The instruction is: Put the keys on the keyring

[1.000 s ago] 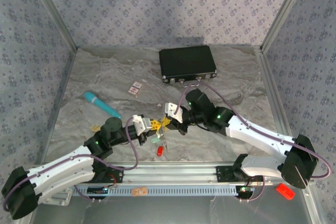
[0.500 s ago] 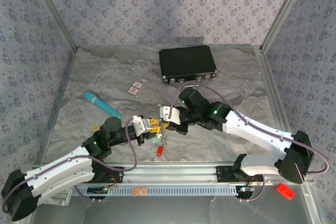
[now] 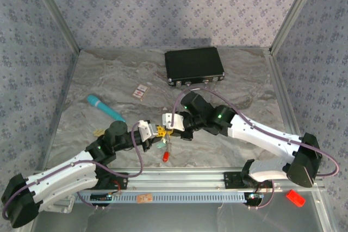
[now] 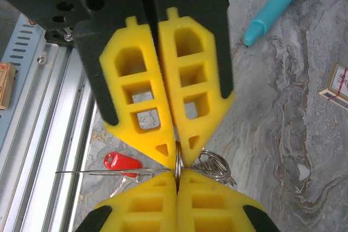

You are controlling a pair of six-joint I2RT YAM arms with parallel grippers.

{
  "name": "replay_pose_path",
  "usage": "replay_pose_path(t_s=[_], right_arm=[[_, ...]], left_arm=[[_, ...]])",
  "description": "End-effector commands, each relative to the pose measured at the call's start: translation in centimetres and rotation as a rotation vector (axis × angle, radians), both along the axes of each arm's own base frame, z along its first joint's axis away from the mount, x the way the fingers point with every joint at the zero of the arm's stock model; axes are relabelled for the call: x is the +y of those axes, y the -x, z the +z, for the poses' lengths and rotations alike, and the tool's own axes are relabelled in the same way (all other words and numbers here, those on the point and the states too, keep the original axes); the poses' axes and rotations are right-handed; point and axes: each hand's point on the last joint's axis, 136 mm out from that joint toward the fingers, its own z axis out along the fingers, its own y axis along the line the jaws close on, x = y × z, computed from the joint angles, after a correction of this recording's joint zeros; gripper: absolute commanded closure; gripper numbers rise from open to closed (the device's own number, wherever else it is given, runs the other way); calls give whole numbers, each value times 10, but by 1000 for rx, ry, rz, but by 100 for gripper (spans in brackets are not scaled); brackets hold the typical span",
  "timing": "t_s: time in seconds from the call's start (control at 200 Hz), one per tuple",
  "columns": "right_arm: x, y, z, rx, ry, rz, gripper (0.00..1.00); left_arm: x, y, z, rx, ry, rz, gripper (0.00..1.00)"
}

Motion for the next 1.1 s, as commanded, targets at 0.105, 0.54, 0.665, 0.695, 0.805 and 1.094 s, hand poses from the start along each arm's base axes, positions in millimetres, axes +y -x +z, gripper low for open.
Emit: replay_pose_path(t_s=[0.105, 0.54, 0.665, 0.695, 0.805, 1.094], right_arm=[[0, 0, 23, 17, -114, -28, 83], [-11, -2, 6, 87, -129, -96, 79], [-12, -3, 6, 95, -126, -97, 90], [-13, -3, 6, 95, -126, -96, 91], [-13, -4, 5, 99, -125, -97, 95], [-9, -4, -1, 124, -118, -92, 100]], left_arm=[[-1, 2, 28, -53, 72, -13, 100], [-2, 6, 32, -63, 113, -29, 100], [-2, 5, 32, -67, 113, -27, 100], [-2, 5, 33, -69, 114, -26, 100], [-2, 5, 33, -71, 117, -27, 100], [-3, 7, 42, -84, 150, -39, 100]])
